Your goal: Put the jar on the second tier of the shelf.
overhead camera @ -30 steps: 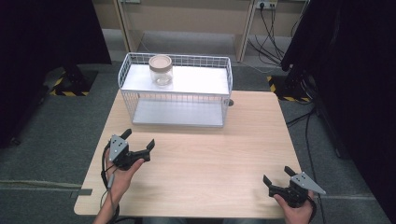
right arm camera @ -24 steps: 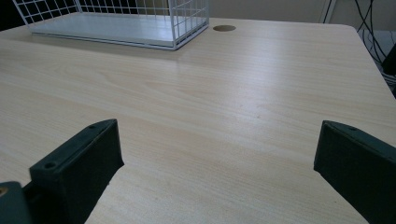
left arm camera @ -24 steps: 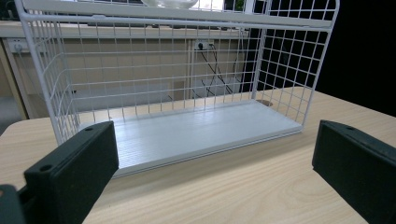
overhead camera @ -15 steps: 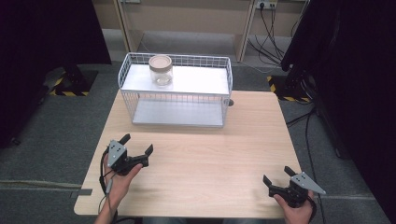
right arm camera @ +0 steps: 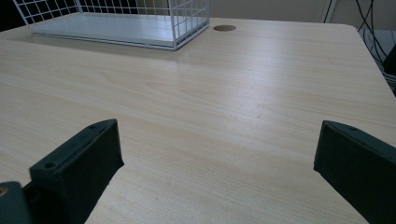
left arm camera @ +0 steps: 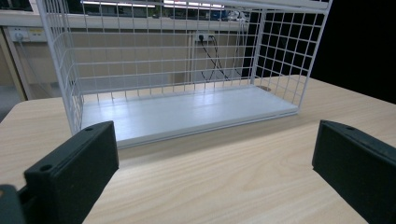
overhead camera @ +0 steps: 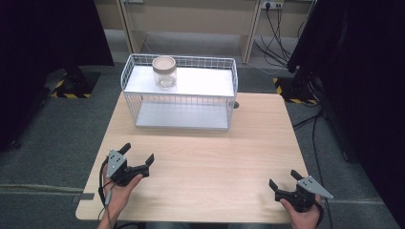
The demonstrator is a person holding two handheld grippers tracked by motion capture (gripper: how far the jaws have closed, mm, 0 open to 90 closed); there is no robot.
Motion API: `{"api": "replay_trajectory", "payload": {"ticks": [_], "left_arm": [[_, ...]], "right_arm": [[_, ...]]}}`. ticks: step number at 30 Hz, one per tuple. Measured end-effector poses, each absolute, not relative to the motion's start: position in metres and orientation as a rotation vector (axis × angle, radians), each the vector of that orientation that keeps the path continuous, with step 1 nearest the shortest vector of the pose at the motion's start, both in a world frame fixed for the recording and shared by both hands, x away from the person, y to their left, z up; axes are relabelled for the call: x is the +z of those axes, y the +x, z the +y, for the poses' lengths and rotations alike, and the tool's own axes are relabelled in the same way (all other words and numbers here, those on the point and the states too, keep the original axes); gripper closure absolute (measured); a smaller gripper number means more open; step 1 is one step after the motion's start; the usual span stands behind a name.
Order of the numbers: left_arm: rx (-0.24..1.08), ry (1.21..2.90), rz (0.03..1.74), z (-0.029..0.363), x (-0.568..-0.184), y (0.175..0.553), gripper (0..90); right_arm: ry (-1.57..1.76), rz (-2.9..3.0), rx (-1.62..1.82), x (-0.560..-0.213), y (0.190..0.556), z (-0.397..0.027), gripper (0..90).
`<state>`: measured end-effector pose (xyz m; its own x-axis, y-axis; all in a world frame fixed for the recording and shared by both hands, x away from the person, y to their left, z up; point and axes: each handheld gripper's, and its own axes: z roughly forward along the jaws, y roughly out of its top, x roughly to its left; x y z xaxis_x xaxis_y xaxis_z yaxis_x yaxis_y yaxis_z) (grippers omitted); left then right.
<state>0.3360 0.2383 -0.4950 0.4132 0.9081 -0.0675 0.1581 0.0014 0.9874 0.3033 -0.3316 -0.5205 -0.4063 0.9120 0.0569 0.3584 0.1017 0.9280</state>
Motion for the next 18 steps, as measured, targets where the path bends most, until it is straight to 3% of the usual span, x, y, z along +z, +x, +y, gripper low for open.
{"api": "replay_trajectory", "payload": {"ticks": [18], "left_arm": [[0.789, 1.481, 1.064, 0.255, -0.519, 0.319, 0.0]], "right_arm": [[1.242, 1.828, 1.295, -0.521, 0.303, -0.332, 1.2]]}}
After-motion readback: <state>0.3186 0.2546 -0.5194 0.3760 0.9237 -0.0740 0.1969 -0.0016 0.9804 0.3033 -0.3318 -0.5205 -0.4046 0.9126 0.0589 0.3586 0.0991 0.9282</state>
